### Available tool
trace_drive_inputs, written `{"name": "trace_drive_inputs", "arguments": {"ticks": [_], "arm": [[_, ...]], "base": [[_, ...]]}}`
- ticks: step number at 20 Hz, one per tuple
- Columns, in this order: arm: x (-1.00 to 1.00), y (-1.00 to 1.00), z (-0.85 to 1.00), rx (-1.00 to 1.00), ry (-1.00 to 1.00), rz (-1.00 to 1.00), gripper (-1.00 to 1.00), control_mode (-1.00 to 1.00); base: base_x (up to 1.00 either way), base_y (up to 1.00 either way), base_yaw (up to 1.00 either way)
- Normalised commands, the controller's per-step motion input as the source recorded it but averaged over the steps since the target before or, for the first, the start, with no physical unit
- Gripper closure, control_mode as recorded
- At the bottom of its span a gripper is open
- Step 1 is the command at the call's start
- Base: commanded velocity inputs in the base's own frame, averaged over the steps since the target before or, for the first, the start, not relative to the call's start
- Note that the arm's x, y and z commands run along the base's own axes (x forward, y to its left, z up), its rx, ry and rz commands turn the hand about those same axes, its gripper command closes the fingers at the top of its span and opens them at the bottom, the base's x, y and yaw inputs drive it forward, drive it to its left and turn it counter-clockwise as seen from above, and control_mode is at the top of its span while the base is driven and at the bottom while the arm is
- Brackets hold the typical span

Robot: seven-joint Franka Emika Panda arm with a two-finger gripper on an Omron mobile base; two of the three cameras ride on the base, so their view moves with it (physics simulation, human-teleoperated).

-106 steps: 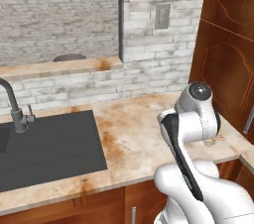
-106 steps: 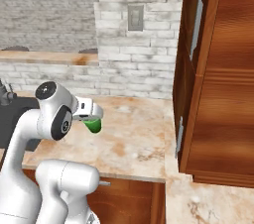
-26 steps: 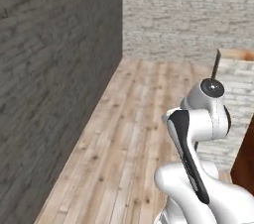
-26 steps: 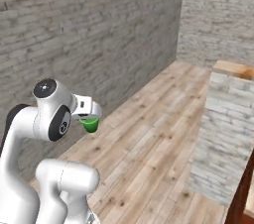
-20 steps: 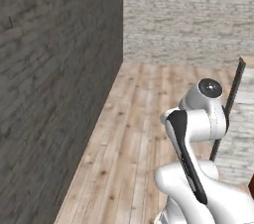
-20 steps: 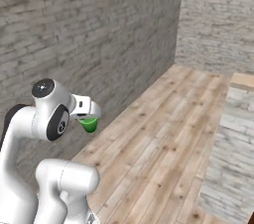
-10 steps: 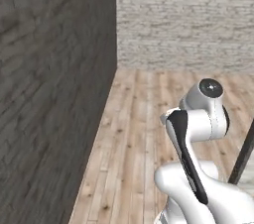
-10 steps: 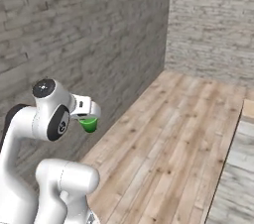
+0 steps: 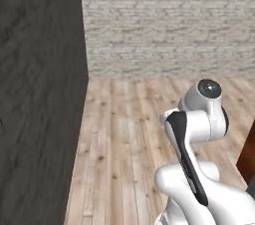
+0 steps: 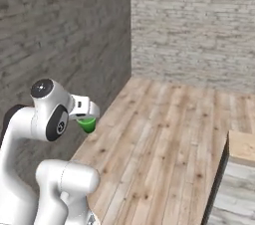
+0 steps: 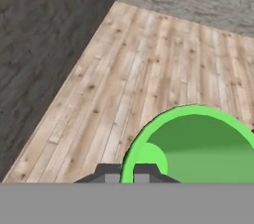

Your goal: Place the pitcher and cup on the dining counter for serving.

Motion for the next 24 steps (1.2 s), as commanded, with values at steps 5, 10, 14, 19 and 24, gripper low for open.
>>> {"name": "trace_drive_inputs", "arguments": {"ticks": [5,10,14,19,24], "arm": [[0.00,0.00,0.00,0.00,0.00,0.00,1.00,1.00],[0.00,0.00,0.00,0.00,0.00,0.00,1.00,1.00],[0.00,0.00,0.00,0.00,0.00,0.00,1.00,1.00],[0.00,0.00,0.00,0.00,0.00,0.00,1.00,1.00],[0.00,0.00,0.00,0.00,0.00,0.00,1.00,1.00]], "base": [[1.00,0.08,-0.53],[1.00,0.11,-0.54],[1.00,0.18,-0.53],[0.98,0.18,-0.56],[0.88,0.18,-0.59]]}}
